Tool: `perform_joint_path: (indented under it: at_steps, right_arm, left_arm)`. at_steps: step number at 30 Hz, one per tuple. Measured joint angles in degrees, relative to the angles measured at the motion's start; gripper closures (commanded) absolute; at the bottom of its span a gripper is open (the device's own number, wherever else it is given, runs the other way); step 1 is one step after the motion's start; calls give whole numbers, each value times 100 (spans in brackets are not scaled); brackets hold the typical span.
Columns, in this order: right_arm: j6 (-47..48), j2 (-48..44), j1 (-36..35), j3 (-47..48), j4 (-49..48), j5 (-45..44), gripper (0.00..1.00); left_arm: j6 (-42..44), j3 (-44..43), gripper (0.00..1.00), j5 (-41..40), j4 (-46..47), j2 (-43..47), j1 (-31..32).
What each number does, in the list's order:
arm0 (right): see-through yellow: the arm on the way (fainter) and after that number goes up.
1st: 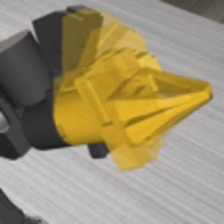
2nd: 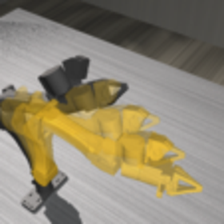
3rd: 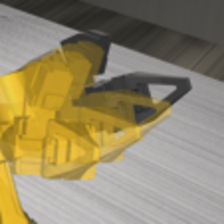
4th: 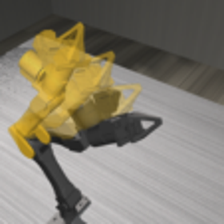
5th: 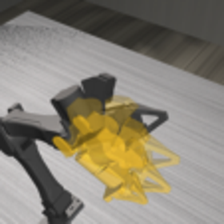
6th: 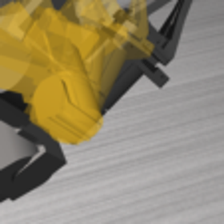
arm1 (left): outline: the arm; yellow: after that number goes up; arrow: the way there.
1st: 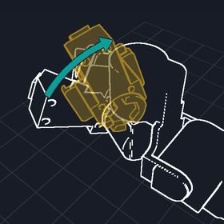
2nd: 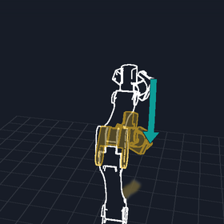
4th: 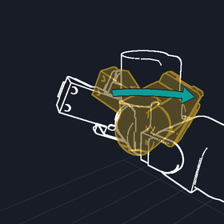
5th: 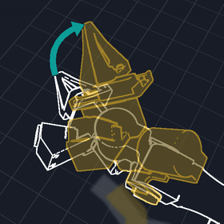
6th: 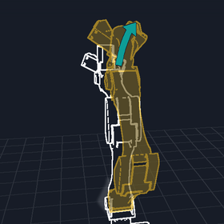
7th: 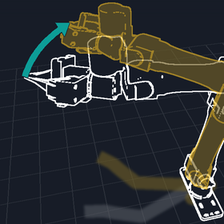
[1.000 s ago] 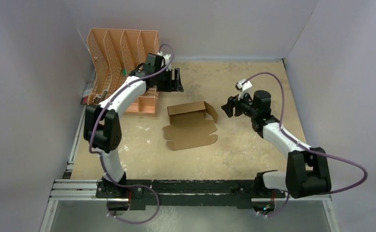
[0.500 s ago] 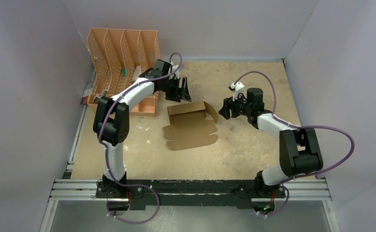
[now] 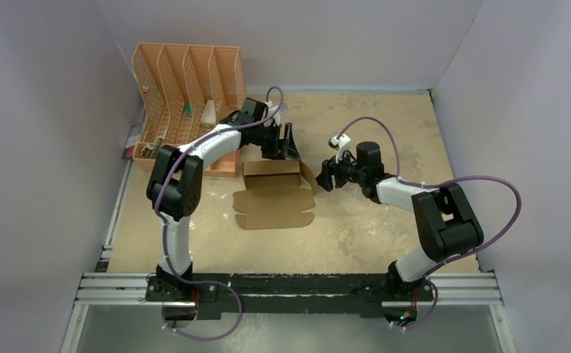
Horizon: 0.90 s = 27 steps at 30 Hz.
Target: Fold the paper box
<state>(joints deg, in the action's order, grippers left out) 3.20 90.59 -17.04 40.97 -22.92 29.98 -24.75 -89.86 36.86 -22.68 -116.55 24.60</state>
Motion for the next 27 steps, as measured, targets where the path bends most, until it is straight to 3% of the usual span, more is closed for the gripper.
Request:
perform_joint_path:
  at_steps: [7,14,20,27]
  right_arm:
    - [-363,11,-107,-435,-811,138,35]
    - [-448,13,-170,-444,-1180,212,36]
    - [-452,11,-195,-586,-1329,280,35]
    - [-481,0,-260,-933,-1602,326,35]
  left_arm:
    - [-249,551,32,22,273,107,28]
    - [175,496,30,-448,-254,656,-72]
    - [581,330,28,-1281,-997,1259,-205]
    - [426,1176,26,-2634,-1305,2632,-251]
